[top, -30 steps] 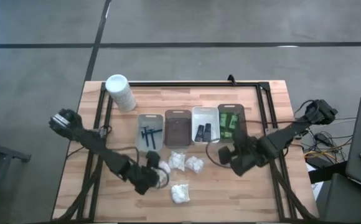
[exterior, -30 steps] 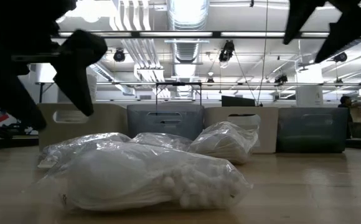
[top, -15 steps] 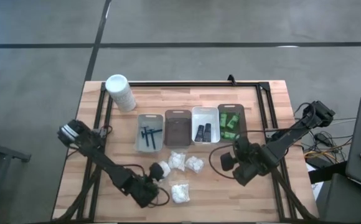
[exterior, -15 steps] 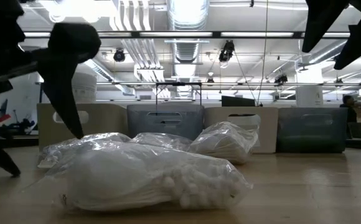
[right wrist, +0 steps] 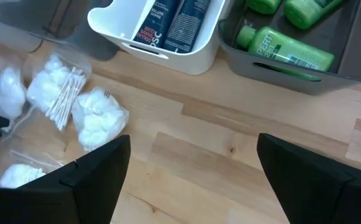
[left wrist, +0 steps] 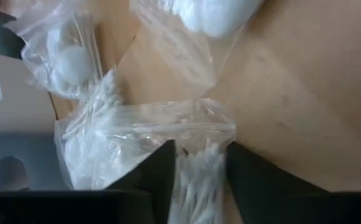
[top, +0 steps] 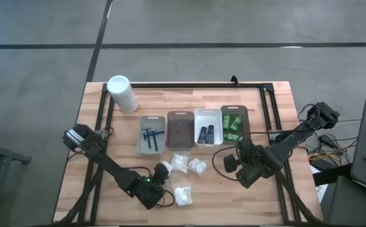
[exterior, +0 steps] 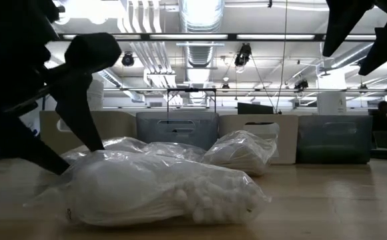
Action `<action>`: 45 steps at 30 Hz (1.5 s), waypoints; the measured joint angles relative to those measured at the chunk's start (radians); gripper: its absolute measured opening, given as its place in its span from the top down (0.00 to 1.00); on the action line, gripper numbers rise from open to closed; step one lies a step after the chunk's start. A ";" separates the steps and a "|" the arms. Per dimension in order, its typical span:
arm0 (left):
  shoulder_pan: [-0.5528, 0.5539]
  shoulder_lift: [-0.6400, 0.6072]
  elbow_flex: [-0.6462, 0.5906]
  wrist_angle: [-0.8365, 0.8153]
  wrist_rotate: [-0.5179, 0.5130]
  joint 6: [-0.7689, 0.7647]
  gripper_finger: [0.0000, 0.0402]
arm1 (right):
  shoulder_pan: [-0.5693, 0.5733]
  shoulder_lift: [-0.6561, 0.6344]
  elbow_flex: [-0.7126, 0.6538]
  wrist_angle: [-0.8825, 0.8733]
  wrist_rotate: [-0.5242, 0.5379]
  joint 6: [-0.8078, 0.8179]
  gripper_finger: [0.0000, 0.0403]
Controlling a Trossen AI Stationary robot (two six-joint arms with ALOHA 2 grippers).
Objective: Pick & Place Travel size toiletries
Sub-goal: Put the cotton pack into the left black bin
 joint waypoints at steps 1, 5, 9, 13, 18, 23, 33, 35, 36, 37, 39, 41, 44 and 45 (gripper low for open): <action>0.004 0.000 -0.001 0.000 0.000 0.000 0.69 | 0.000 0.000 0.000 0.000 0.000 0.000 0.16; 0.014 0.000 0.001 -0.019 -0.013 0.002 0.86 | 0.000 0.000 0.000 0.000 -0.001 0.012 0.19; 0.013 -0.002 0.049 -0.081 -0.046 -0.003 0.97 | -0.001 0.000 0.000 0.000 -0.002 0.025 0.22; 0.013 -0.003 0.116 -0.183 -0.048 -0.030 0.96 | -0.001 0.000 0.000 0.000 -0.003 0.025 0.25; 0.020 -0.010 0.181 -0.342 -0.026 -0.101 0.96 | -0.001 0.000 0.000 0.001 -0.002 0.018 0.28; 0.028 -0.074 0.227 -0.404 0.033 -0.196 0.97 | 0.000 0.000 0.009 0.003 0.003 -0.029 0.31; 0.171 -0.338 0.284 -0.234 0.266 -0.628 0.97 | 0.000 -0.006 0.086 0.007 0.069 -0.172 0.38; 0.232 -0.400 0.280 -0.199 0.284 -0.727 0.97 | 0.000 -0.006 0.102 0.007 0.090 -0.194 0.39; 0.273 -0.428 0.280 -0.193 0.299 -0.778 0.97 | 0.000 -0.006 0.109 0.007 0.096 -0.204 0.39; 0.315 -0.452 0.280 -0.191 0.317 -0.831 0.97 | 0.000 -0.006 0.114 0.007 0.108 -0.214 0.40; 0.413 -0.486 0.279 -0.188 0.366 -0.923 0.97 | 0.000 -0.006 0.123 0.007 0.127 -0.228 0.40; 0.513 -0.499 0.278 -0.165 0.430 -0.974 0.97 | 0.000 -0.006 0.126 0.006 0.146 -0.233 0.40; 0.666 -0.485 0.278 -0.118 0.665 -0.916 0.97 | 0.000 -0.006 0.125 0.004 0.177 -0.232 0.40; 0.717 -0.468 0.278 -0.110 0.770 -0.893 0.97 | -0.001 -0.006 0.124 -0.002 0.183 -0.227 0.39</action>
